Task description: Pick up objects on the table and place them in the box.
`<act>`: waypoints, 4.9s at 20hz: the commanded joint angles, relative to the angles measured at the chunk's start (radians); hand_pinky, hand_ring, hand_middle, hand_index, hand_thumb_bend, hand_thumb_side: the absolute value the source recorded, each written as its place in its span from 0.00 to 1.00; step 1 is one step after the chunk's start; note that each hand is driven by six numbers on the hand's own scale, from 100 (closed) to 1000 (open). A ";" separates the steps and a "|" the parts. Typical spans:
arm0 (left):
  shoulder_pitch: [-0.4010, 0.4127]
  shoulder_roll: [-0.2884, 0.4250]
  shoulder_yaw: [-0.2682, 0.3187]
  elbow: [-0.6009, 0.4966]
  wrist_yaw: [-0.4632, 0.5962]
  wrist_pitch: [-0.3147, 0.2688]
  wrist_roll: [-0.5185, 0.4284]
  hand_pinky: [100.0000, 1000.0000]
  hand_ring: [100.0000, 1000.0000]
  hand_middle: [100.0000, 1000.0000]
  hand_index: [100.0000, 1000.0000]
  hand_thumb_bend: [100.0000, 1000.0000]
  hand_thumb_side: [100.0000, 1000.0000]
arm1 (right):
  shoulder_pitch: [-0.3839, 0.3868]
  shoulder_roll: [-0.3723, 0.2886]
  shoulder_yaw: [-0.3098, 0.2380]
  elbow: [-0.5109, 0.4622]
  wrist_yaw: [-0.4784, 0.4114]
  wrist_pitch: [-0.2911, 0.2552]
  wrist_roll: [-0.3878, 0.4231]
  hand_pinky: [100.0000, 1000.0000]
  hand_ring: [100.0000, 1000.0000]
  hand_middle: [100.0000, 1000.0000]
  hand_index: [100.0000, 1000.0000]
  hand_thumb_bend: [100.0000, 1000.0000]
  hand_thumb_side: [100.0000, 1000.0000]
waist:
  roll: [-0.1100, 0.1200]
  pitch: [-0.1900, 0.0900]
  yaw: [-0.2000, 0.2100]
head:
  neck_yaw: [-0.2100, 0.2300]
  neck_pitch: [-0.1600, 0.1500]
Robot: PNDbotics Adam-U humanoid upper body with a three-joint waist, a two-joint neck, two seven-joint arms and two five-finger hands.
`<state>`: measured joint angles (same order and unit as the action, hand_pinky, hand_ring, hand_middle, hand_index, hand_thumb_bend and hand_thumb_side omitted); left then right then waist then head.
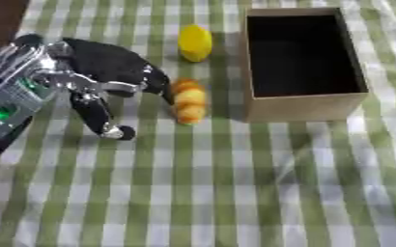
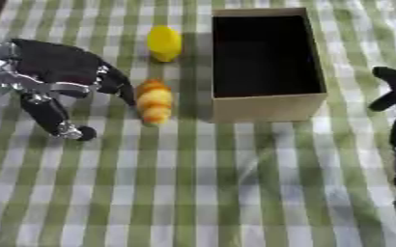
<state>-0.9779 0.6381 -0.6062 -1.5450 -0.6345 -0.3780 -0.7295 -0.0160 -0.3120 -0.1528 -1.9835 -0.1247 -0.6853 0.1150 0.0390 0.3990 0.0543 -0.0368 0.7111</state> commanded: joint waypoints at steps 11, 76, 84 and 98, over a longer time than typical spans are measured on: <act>-0.021 -0.013 0.068 -0.024 -0.005 -0.040 0.058 0.76 0.78 0.76 0.87 0.25 0.05 | -0.004 0.003 0.009 -0.017 -0.006 0.030 0.026 0.92 0.81 0.42 0.72 0.00 0.48 | -0.003 -0.014 -0.007 | 0.000 -0.002; -0.302 -0.434 0.233 0.277 -0.057 0.044 0.288 0.58 0.51 0.49 0.59 0.00 0.02 | -0.055 -0.008 0.020 -0.017 -0.138 0.078 0.069 0.93 0.81 0.42 0.72 0.00 0.47 | -0.001 0.000 -0.079 | 0.073 -0.029; -0.296 -0.488 0.259 0.449 -0.201 -0.037 0.379 0.59 0.52 0.51 0.61 0.00 0.04 | -0.073 -0.005 0.019 -0.017 -0.160 0.107 0.085 0.94 0.81 0.42 0.72 0.00 0.47 | 0.013 0.009 -0.106 | 0.080 -0.033; -0.297 -0.538 0.285 0.546 -0.311 -0.107 0.502 0.62 0.55 0.55 0.65 0.00 0.01 | -0.095 0.009 0.032 -0.017 -0.172 0.170 0.112 0.94 0.81 0.41 0.72 0.00 0.47 | 0.026 0.020 -0.128 | 0.087 -0.032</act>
<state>-1.2665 0.1039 -0.3220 -1.0106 -0.9216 -0.4837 -0.2375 -0.1056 -0.2947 -0.1214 -1.9835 -0.2918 -0.5220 0.2254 0.0691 0.4324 -0.0690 0.0505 0.6841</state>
